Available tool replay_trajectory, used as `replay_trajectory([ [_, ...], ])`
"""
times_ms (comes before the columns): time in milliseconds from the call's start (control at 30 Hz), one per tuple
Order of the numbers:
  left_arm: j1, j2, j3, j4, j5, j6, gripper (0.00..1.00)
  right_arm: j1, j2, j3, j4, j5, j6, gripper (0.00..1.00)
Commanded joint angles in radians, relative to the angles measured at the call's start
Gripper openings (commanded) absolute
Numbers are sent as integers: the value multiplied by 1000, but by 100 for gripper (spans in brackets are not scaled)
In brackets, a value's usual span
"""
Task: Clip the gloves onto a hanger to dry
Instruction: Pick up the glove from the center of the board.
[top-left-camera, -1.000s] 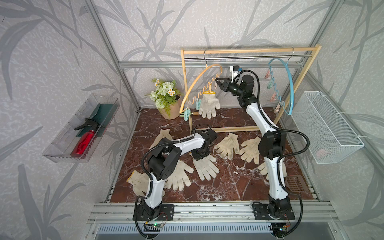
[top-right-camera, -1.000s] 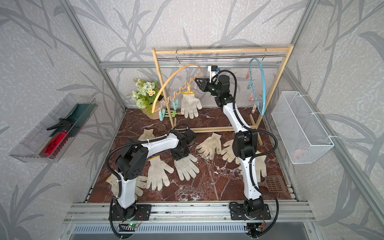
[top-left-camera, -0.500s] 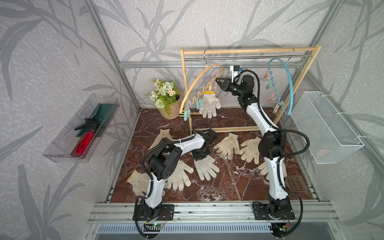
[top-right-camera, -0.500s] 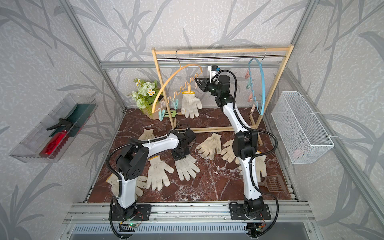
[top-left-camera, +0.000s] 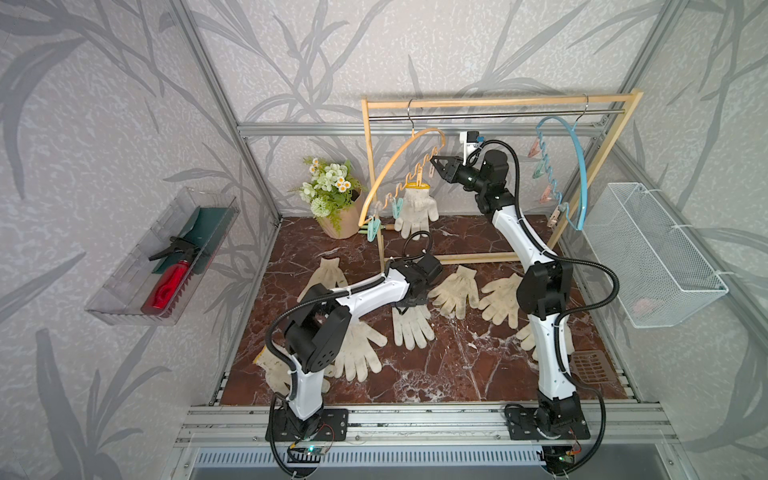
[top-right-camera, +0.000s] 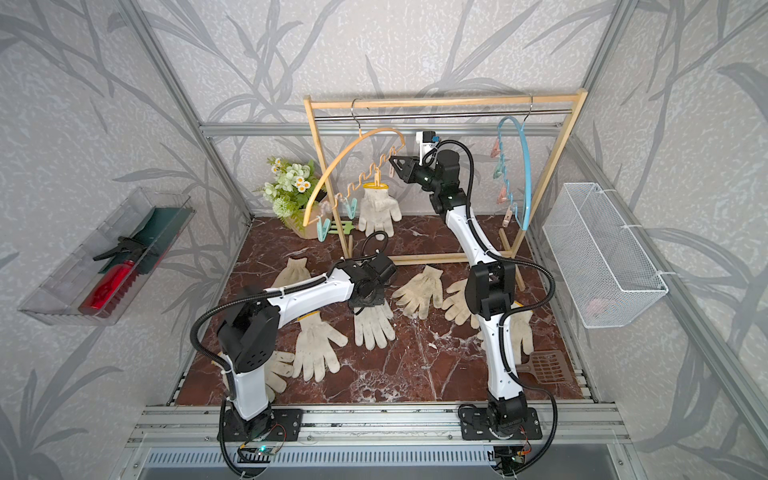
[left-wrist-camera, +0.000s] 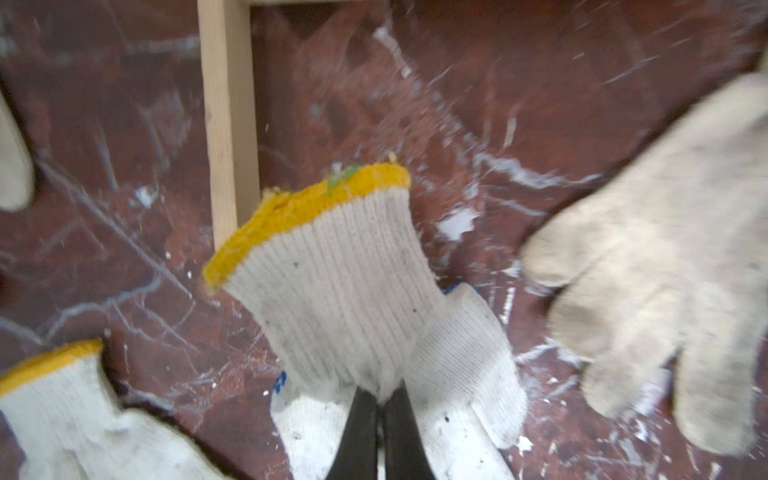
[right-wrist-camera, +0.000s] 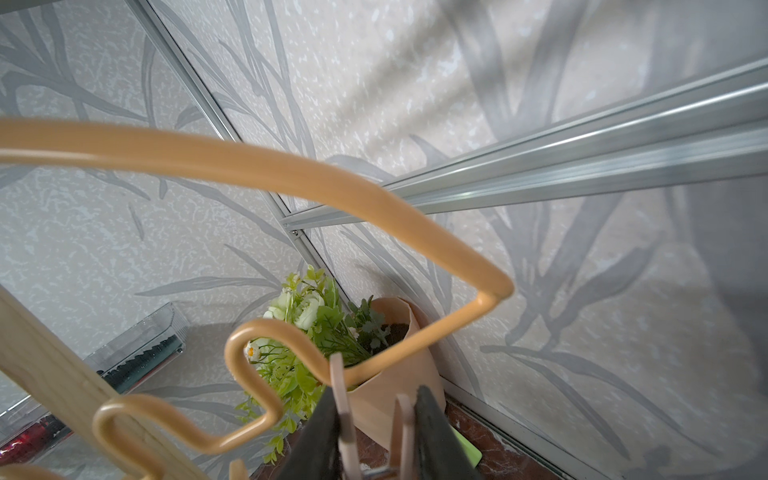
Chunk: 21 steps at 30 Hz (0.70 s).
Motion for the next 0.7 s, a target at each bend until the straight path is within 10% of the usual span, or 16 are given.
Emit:
replay_trajectory([
  [0, -20, -83, 1, 123, -89, 208, 0, -2, -64, -10, 39, -11, -4, 30],
  [667, 35, -103, 131, 561, 47, 714, 0, 0, -108, -69, 103, -24, 68, 28],
])
